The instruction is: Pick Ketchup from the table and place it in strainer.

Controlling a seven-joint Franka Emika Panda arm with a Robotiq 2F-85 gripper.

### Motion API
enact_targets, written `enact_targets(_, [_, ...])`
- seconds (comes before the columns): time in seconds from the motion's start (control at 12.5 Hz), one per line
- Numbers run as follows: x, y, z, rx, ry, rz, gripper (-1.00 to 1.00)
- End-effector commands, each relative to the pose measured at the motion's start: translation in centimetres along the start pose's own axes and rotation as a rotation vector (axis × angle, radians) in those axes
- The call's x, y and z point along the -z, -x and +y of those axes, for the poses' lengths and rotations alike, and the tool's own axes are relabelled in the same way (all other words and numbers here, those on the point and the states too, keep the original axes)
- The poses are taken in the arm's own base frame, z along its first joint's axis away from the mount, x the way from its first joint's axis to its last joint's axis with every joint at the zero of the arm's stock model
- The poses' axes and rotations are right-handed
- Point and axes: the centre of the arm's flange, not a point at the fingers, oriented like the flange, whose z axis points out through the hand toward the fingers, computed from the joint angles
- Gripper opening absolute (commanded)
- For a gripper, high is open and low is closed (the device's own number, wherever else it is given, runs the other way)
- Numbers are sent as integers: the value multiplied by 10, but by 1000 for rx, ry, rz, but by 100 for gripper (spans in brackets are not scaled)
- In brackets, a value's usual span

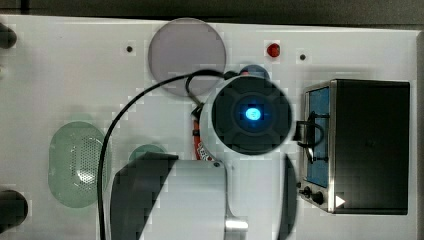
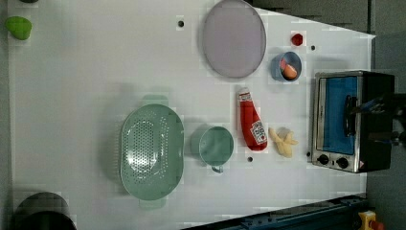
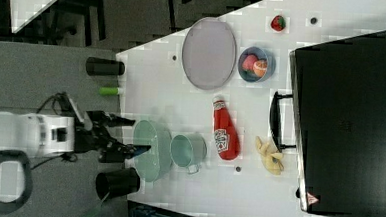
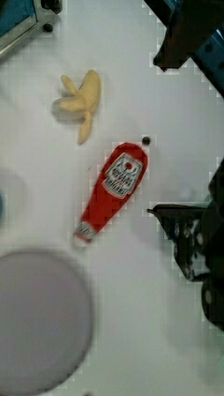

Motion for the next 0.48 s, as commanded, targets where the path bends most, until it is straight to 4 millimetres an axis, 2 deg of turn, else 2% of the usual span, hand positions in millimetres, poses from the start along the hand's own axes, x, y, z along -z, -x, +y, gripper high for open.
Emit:
enact_targets(0.08, [-70,11,-18,302,54,-66,100])
enact_targets(0.48, [-143,15,-28,751,10,8,100])
